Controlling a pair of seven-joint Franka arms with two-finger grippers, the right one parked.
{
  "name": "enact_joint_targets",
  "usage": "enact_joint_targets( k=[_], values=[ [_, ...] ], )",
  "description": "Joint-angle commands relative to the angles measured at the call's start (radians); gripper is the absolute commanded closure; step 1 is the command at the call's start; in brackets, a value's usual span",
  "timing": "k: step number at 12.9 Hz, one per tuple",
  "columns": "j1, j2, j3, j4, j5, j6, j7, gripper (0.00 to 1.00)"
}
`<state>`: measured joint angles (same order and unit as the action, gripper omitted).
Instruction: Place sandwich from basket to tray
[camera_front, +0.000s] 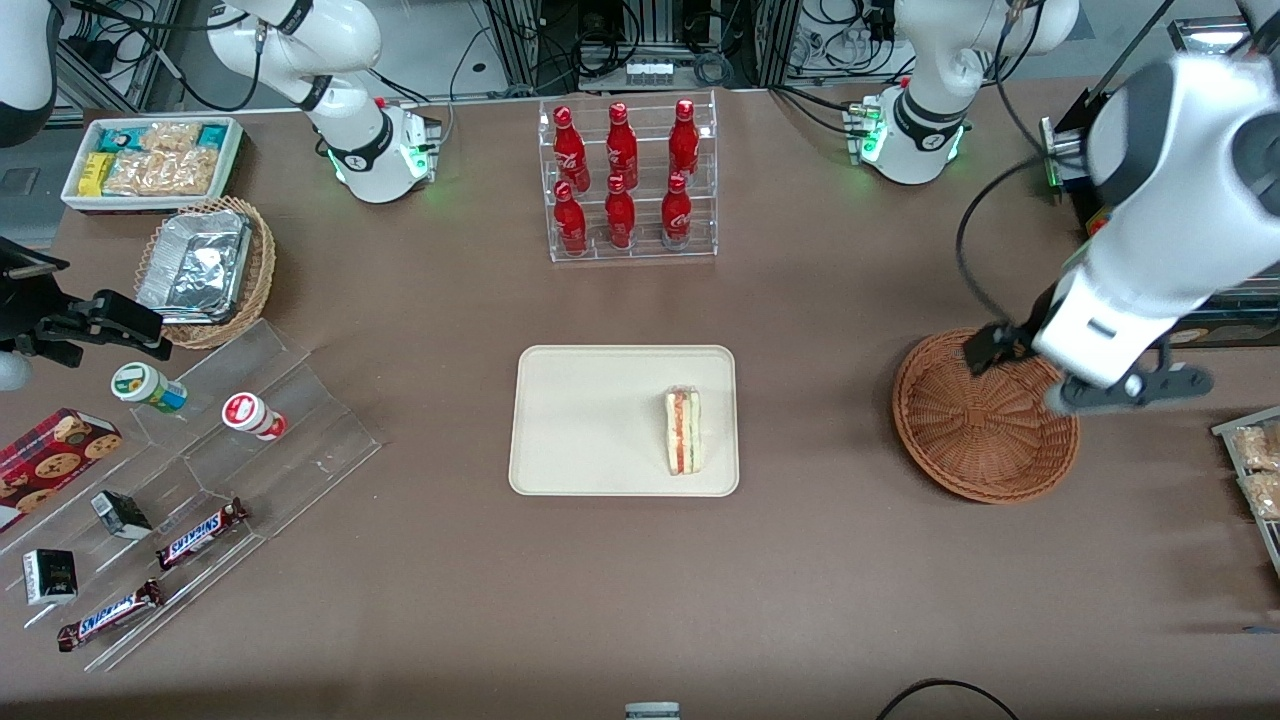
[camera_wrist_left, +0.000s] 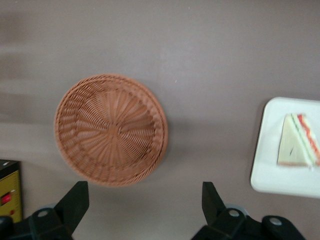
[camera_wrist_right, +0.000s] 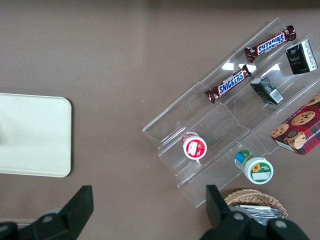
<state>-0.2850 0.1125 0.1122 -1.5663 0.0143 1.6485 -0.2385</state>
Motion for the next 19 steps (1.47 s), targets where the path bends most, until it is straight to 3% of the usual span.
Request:
enact_joint_targets(
  k=[1, 4, 7, 19],
  values=[
    [0.076, -0.115, -0.015, -0.046, -0.004, -0.051, 0.092, 0.00],
    [0.113, -0.177, -0.020, -0.044, -0.002, -0.108, 0.155, 0.00],
    [0.217, -0.175, -0.113, -0.021, -0.002, -0.115, 0.188, 0.00],
    [0.224, -0.139, -0.108, 0.006, -0.031, -0.173, 0.249, 0.00]
  ],
)
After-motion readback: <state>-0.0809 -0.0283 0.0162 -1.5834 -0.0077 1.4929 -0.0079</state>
